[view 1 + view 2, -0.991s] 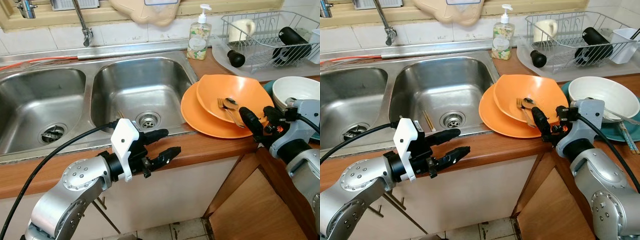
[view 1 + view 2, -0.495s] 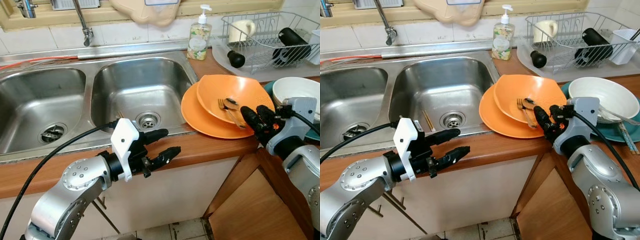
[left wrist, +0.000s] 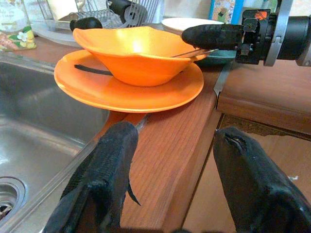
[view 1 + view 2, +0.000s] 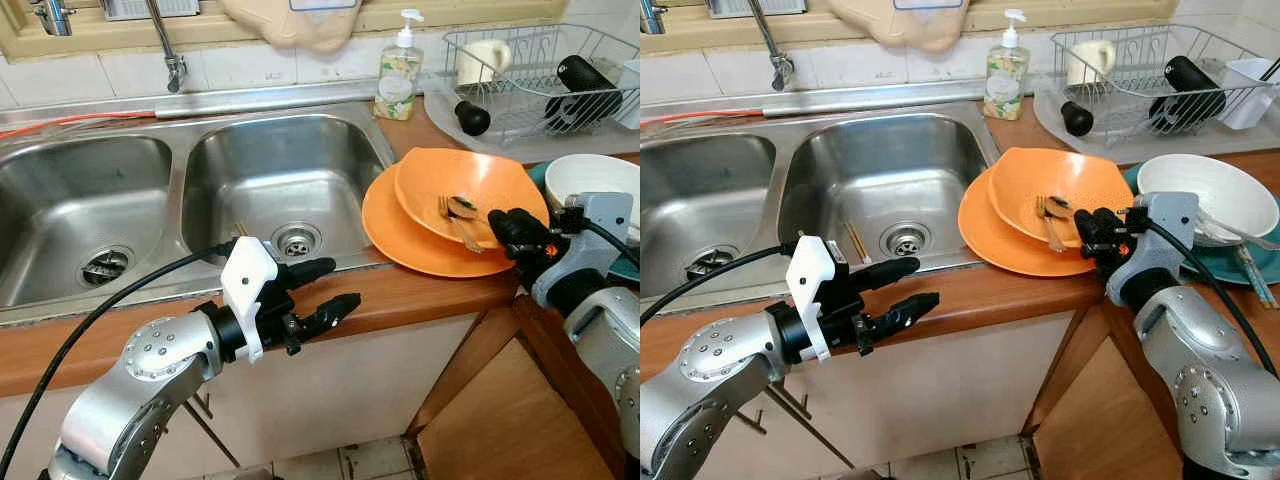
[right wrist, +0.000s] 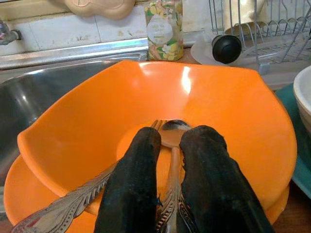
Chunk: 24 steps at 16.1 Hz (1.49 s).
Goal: Kitchen organization
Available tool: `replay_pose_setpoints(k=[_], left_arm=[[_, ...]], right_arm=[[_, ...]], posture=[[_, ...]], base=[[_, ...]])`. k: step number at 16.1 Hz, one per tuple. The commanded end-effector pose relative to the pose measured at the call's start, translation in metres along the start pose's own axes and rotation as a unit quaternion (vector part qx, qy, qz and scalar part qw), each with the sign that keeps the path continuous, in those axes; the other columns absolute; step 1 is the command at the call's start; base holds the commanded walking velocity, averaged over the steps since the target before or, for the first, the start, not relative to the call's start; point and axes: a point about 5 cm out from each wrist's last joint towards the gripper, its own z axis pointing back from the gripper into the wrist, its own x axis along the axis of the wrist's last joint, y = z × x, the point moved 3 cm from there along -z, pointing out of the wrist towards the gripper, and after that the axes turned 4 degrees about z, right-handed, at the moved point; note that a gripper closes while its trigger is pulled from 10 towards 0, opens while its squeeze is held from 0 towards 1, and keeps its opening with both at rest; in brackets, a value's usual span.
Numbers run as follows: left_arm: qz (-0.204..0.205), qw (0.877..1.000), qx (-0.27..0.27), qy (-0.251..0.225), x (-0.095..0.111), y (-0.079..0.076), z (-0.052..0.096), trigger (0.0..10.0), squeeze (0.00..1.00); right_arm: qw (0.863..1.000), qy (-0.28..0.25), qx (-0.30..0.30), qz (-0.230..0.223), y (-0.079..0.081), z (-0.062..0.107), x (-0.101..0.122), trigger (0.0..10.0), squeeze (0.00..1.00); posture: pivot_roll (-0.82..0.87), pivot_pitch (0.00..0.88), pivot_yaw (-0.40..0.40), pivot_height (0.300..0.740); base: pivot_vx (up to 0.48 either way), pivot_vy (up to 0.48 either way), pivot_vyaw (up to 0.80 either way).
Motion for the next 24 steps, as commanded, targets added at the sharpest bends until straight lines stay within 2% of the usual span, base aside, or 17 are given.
replay_pose_setpoints(k=[1,7,9,13,15,18,19,20,21,22,23,24], left_arm=[[-0.014,1.0,0.001,-0.002,0.005,0.002,0.0,10.0,0.0],[-0.028,0.999,0.0,-0.018,0.012,0.007,-0.008,10.0,0.0],[-0.044,0.998,0.017,-0.036,0.022,0.015,-0.016,10.0,0.0],[-0.129,0.987,0.042,-0.083,0.053,0.03,-0.037,10.0,0.0],[-0.211,0.973,0.048,-0.08,0.061,0.036,-0.047,10.0,0.0],[-0.268,0.956,0.079,-0.087,0.066,0.048,-0.055,10.0,0.0],[-0.292,0.949,0.086,-0.079,0.065,0.052,-0.059,9.1,0.0],[-0.315,0.941,0.096,-0.078,0.066,0.056,-0.062,2.2,0.0],[-0.323,0.936,0.11,-0.088,0.07,0.059,-0.064,0.0,0.0],[-0.33,0.932,0.112,-0.101,0.074,0.06,-0.067,0.0,0.0],[-0.333,0.931,0.108,-0.104,0.074,0.06,-0.069,3.2,0.0],[-0.342,0.93,0.093,-0.093,0.069,0.058,-0.071,3.2,0.0]], right_arm=[[1.0,-0.01,-0.007,-0.005,-0.004,-0.001,0.006,0.0,0.0],[0.998,-0.063,-0.004,-0.004,-0.008,0.004,0.032,0.0,0.0],[0.996,-0.084,0.031,0.003,0.001,0.004,0.044,0.0,0.0],[0.988,-0.088,0.125,0.033,0.038,-0.004,0.056,0.0,0.0],[0.981,-0.087,0.17,0.042,0.059,-0.01,0.063,0.0,0.0],[0.975,-0.083,0.198,0.05,0.074,-0.014,0.064,0.0,0.0],[0.973,-0.08,0.211,0.055,0.081,-0.016,0.064,0.0,0.0],[0.97,-0.077,0.221,0.06,0.087,-0.017,0.063,0.0,0.0],[0.969,-0.075,0.226,0.063,0.09,-0.018,0.063,0.0,0.0],[0.969,-0.075,0.228,0.065,0.091,-0.018,0.064,0.0,0.0],[0.969,-0.074,0.228,0.065,0.091,-0.019,0.064,0.0,0.0],[0.969,-0.075,0.228,0.065,0.091,-0.019,0.065,0.0,0.0]], posture=[[-0.13,0.0,0.049,0.74],[-0.15,0.0,0.058,0.74],[-0.15,0.0,0.057,0.74],[-0.14,0.0,0.053,0.74],[-0.13,0.0,0.046,0.74],[-0.13,0.0,0.042,0.74],[-0.13,0.0,0.039,0.74],[-0.13,0.0,0.039,0.74],[-0.13,0.0,0.041,0.74],[-0.13,0.0,0.042,0.74],[-0.13,0.0,0.043,0.74],[-0.13,0.0,0.045,0.74]], base=[[0.0,0.0,0.0],[0.0,0.0,0.0],[0.0,0.0,0.0],[0.0,0.0,0.0],[0.0,0.0,0.0],[0.0,0.0,0.0],[0.0,0.0,0.0],[0.0,0.0,0.0],[0.0,0.0,0.0],[0.0,0.0,0.0],[0.0,0.0,0.0],[0.0,0.0,0.0]])
